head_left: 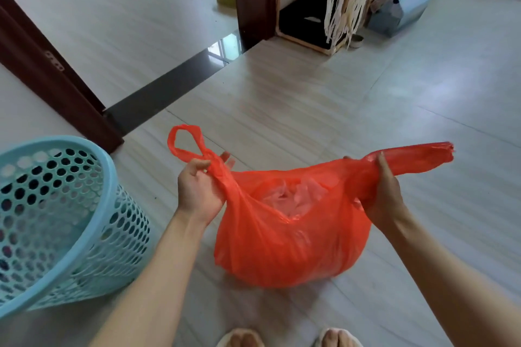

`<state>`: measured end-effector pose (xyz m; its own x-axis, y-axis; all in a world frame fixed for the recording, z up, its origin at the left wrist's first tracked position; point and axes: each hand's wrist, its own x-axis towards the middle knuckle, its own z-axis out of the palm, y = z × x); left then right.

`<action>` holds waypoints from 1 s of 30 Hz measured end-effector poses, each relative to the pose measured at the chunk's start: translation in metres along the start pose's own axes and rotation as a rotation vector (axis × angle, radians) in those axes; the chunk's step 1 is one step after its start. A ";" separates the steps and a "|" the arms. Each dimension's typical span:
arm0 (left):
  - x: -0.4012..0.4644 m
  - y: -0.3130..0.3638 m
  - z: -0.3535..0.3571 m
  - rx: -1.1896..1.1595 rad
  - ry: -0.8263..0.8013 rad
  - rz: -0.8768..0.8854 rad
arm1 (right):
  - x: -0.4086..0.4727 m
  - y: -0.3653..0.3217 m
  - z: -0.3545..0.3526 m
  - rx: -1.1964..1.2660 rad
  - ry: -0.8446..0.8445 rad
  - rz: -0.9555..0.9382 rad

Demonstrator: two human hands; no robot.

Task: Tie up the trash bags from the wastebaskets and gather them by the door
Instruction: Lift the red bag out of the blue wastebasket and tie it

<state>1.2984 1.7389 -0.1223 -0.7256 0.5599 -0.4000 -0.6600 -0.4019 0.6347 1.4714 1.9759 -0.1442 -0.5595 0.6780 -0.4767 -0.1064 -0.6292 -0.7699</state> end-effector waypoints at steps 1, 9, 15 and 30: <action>-0.004 -0.007 -0.006 0.116 -0.030 0.028 | -0.005 0.000 -0.003 -0.123 -0.027 -0.079; -0.014 -0.049 -0.016 1.092 0.064 0.230 | -0.019 0.012 -0.004 -1.092 -0.228 -0.512; 0.008 -0.055 -0.001 0.209 0.437 0.179 | -0.015 0.006 0.006 -0.754 0.257 -0.375; 0.002 -0.070 0.013 0.062 0.173 -0.026 | -0.009 0.022 -0.007 -0.158 0.223 -0.117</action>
<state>1.3455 1.7776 -0.1585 -0.7349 0.4339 -0.5211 -0.6693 -0.3404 0.6604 1.4805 1.9582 -0.1601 -0.3545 0.8202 -0.4491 -0.0205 -0.4870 -0.8732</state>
